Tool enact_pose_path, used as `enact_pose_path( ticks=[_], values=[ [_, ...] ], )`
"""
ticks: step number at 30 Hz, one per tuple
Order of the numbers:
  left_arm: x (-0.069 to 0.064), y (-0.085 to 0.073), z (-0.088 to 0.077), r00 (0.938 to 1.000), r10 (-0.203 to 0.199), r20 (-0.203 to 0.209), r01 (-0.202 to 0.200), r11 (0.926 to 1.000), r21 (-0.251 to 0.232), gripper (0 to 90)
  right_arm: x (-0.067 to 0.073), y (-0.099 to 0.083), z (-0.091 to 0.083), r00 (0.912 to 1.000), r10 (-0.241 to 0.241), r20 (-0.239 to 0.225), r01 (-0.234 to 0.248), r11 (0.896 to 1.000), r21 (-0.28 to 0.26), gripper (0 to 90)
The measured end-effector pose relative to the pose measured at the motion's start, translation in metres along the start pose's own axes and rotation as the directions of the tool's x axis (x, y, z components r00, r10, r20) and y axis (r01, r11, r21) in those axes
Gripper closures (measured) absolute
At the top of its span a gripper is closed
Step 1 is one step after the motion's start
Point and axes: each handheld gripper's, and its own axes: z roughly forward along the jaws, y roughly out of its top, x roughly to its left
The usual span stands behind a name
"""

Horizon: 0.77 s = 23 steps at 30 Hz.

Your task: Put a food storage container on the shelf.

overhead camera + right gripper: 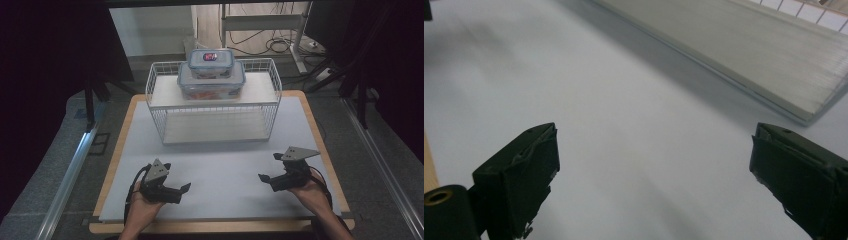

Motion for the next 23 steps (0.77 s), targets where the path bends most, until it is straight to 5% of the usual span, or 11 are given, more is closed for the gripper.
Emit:
enact_pose_path(
  ticks=[14,23],
  values=[
    [0.004,-0.026,0.010,0.9996,0.012,-0.026,-0.008,0.9903,0.139,1.5,0.000,-0.027,0.010,0.9993,-0.031,0.020,0.028,0.994,0.106,4.9],
    [0.003,-0.028,0.013,0.9987,0.024,-0.044,-0.017,0.9871,0.159,1.5,-0.001,-0.032,0.019,0.9993,-0.034,0.017,0.031,0.987,0.157,5.3]
  ],
)
